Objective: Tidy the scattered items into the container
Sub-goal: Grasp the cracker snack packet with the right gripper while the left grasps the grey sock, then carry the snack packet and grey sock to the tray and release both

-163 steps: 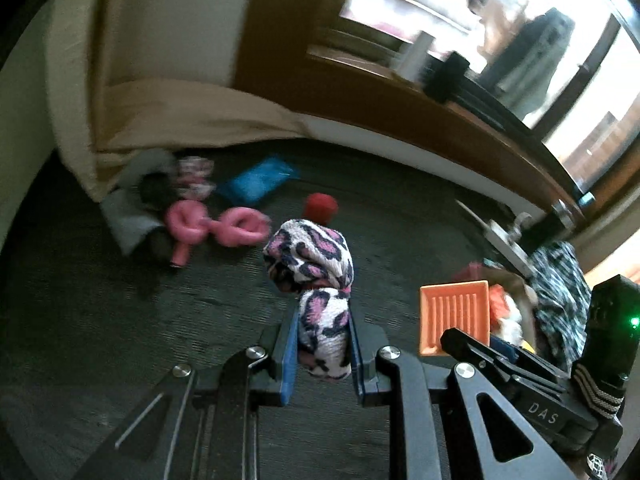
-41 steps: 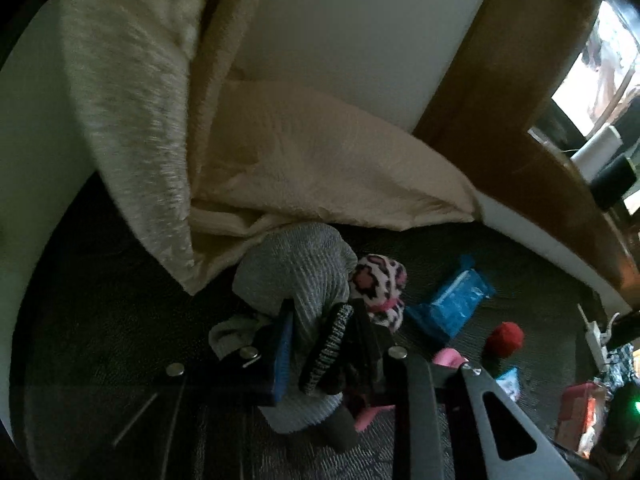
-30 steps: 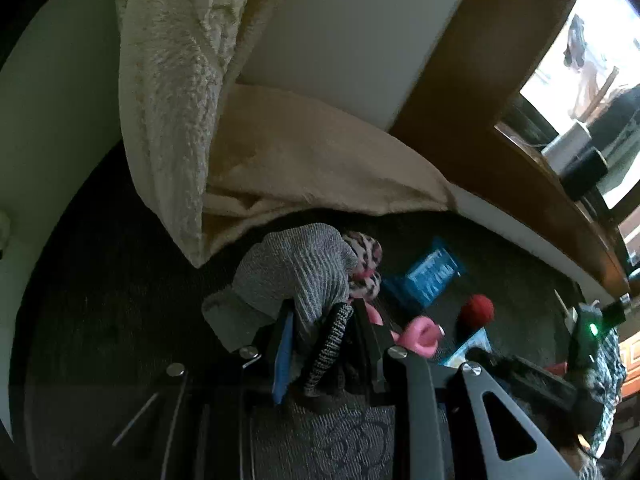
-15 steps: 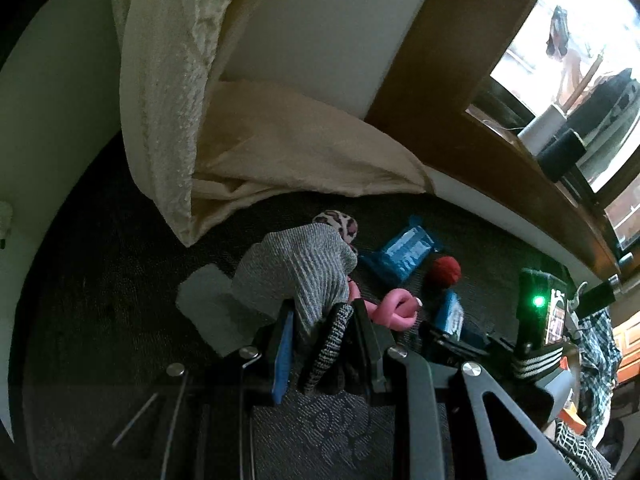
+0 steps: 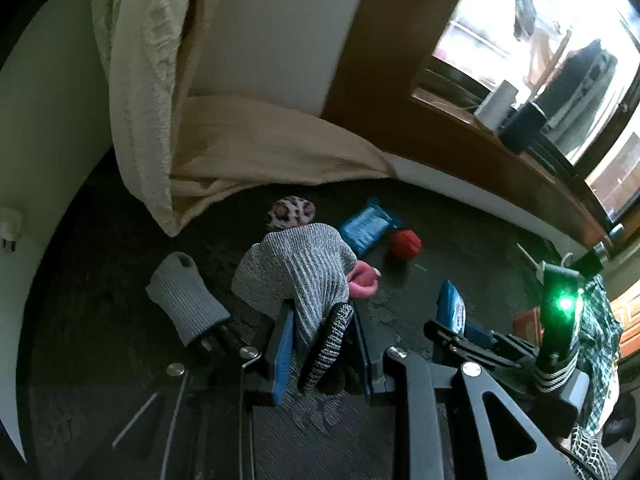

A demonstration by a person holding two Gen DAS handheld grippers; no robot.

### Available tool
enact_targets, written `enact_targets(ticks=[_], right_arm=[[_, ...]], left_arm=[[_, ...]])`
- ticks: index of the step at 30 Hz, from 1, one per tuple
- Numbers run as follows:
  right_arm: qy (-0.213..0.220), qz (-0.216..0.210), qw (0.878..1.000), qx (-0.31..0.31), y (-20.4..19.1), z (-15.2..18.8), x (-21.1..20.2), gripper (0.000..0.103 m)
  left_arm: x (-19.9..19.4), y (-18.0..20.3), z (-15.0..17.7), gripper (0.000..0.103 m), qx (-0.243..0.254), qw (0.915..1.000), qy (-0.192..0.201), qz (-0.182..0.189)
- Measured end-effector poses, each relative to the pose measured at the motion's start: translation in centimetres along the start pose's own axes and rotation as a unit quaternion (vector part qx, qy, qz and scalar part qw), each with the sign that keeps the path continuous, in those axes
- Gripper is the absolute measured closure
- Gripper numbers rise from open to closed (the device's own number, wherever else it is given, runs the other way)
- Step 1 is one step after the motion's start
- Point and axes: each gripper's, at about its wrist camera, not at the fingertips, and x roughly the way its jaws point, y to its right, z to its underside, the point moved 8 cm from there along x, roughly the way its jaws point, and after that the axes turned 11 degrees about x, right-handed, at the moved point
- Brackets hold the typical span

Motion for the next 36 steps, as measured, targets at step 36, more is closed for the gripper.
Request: enact_targets(ticks=[36], right_arm=[[0.106,0.032,0.981,0.159,30.7,2.0,-17.3,0.055]], left_arm=[[-2.0,29.9,2.7,0.075,0.119,0.9871,0.004,0.107]])
